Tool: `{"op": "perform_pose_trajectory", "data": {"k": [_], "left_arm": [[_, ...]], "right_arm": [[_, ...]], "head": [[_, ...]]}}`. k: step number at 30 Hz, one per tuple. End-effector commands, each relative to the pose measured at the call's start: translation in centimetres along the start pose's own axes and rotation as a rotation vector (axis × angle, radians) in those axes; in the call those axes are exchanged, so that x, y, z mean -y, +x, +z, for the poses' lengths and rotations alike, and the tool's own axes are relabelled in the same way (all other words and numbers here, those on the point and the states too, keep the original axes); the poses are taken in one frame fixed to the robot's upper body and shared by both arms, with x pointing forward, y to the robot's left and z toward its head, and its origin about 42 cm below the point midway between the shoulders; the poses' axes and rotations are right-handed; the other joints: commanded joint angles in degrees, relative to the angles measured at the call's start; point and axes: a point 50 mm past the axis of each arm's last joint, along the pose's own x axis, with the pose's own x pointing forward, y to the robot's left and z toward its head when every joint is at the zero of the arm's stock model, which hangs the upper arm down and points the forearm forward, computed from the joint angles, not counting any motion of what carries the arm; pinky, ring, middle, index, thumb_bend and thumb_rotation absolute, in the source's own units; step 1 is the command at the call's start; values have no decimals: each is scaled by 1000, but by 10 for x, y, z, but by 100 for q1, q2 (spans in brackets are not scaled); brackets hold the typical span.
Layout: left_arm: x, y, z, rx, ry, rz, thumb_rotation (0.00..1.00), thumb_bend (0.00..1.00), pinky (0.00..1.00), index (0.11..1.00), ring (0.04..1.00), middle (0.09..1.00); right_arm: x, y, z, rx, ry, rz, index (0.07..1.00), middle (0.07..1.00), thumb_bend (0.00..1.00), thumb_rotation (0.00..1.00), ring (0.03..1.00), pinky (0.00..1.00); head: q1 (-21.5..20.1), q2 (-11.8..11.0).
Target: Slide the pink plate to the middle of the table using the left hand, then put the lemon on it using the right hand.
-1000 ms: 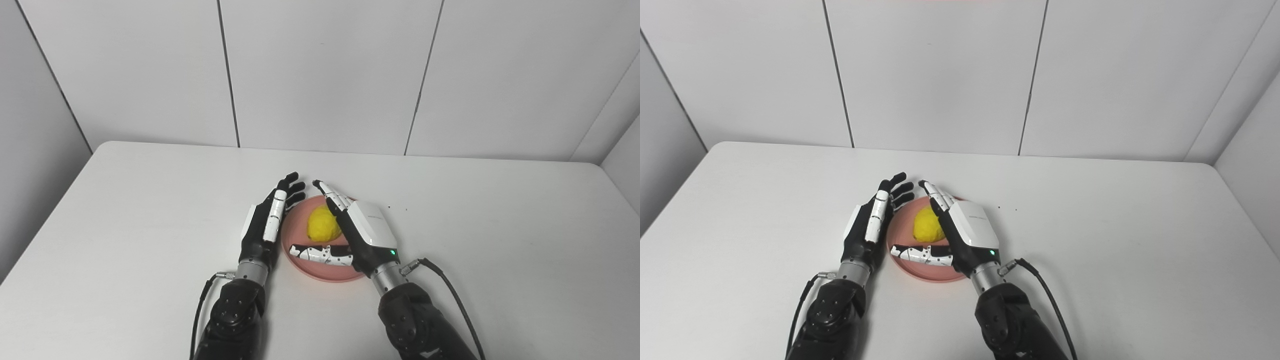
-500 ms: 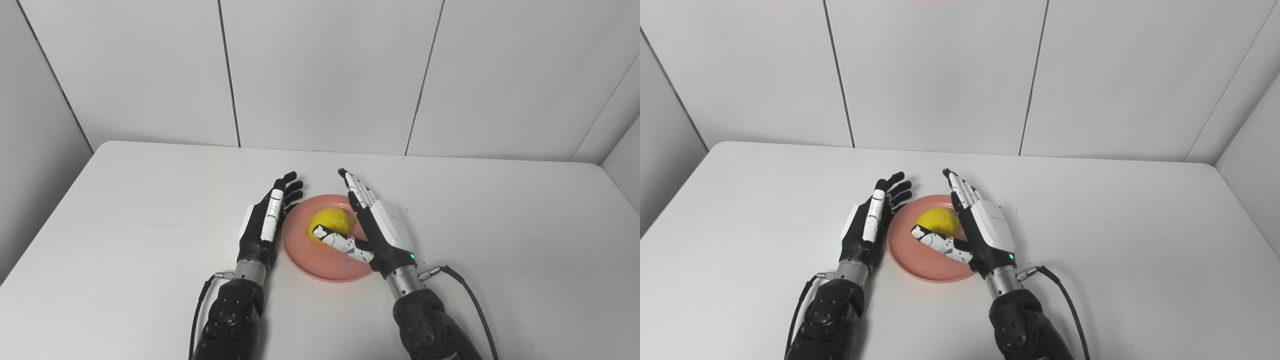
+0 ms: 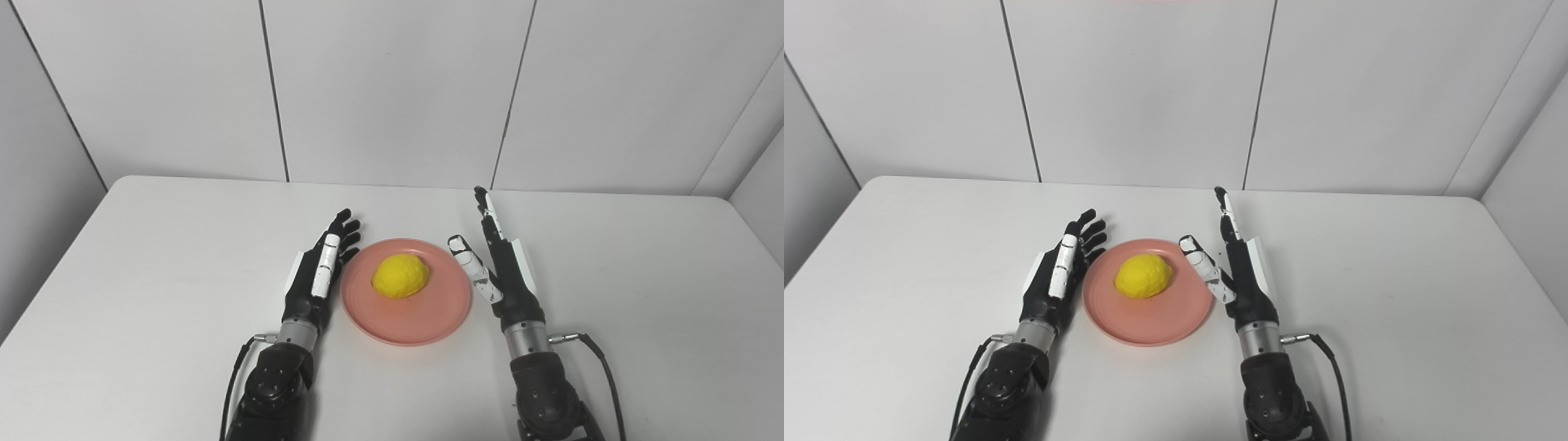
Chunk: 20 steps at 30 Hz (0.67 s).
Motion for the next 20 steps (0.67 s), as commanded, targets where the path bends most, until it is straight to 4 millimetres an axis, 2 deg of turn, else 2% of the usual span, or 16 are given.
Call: {"op": "perform_pose_trajectory", "data": {"k": [1, 20], "left_arm": [[-4, 0, 4, 32, -23, -2, 1000, 584, 898, 925, 921, 924], [-9, -3, 2, 59, -11, -6, 1000, 602, 957, 957, 958, 959]], "right_arm": [[7, 8, 14, 73, 55, -37, 1000, 1000, 704, 1000, 1000, 1000], [10, -19, -12, -68, 275, -91, 978, 987, 747, 1000, 997, 1000]], "head": [[-9, -6], [-69, 4]]}}
